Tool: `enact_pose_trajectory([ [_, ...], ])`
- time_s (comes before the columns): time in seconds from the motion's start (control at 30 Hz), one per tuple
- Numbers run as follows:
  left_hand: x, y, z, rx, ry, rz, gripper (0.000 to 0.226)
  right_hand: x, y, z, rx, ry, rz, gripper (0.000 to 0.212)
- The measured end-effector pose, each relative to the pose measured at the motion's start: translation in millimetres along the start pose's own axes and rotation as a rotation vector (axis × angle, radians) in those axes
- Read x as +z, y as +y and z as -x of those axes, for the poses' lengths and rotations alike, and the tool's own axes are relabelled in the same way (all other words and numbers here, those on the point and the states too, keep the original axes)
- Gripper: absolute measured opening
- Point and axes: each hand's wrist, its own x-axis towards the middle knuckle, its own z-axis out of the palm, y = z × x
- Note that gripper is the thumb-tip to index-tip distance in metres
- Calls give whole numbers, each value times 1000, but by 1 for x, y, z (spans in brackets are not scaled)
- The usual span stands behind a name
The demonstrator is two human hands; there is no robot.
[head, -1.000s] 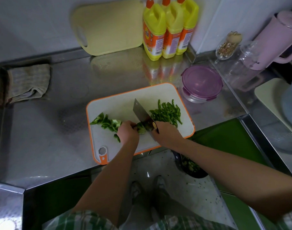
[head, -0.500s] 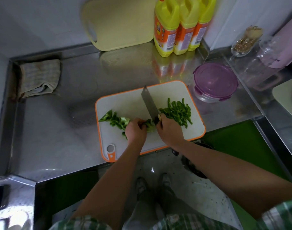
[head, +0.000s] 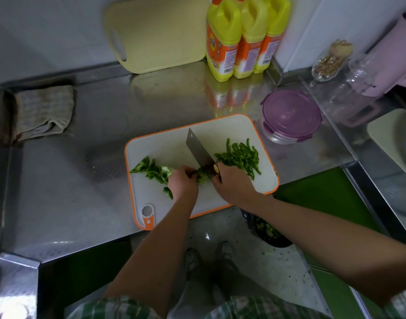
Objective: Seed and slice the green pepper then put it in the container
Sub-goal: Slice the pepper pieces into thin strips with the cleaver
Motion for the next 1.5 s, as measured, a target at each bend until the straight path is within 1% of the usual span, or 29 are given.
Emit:
enact_pose_trajectory([
  [0.1,1,-1,1,18,6,-10,18,2,-3,2,11,-6,16,17],
  [0.13,1,-1,1,25,11,-13,19,2,-4,1,14,-8,21,16],
  [0.23,0,-1,2,38,25,-21,19,4,-5,-2,8,-13,29,26],
  [0.27,0,0,3,47,25,-28,20,6,-5,-3,7,-16,32,24],
  [0.33,0,1,4,61,24,-34,20,10,-4,-5,10,-14,37,14],
  [0.4,-1,1,4,77,18,-30,20,15,-2,-6,14,7,47,22],
  [0.47,-2,0,5,98,7,-32,20,21,-1,-6,9,16,85,25],
  [0.53,-3,-4,5,132,-10,-36,20,27,-2,-5,3,16,128,26],
  [0.67,-8,-11,4,204,-48,-1,21,32,1,-5,-9,47,98,23],
  [0.83,-9,-5,5,113,-18,33,18,23,7,-5,-39,93,-16,8],
  [0.93,-5,1,4,47,-2,2,18,15,7,-4,-45,103,-45,11],
  [1.03,-5,3,2,2,3,10,17,7,7,0,-61,71,-37,12],
  [1.13,-5,4,1,-8,8,15,16,6,7,2,-42,25,-12,10],
  [1.23,-4,5,2,-15,20,7,15,5,5,4,-37,14,-20,11],
  [1.3,-4,6,3,-16,25,9,14,4,5,5,-23,-1,-15,14],
  [1.37,-4,7,4,1,29,-6,14,4,4,6,-12,-19,5,17],
  [1.5,-4,8,6,47,36,-33,15,10,0,1,-17,-24,81,14],
])
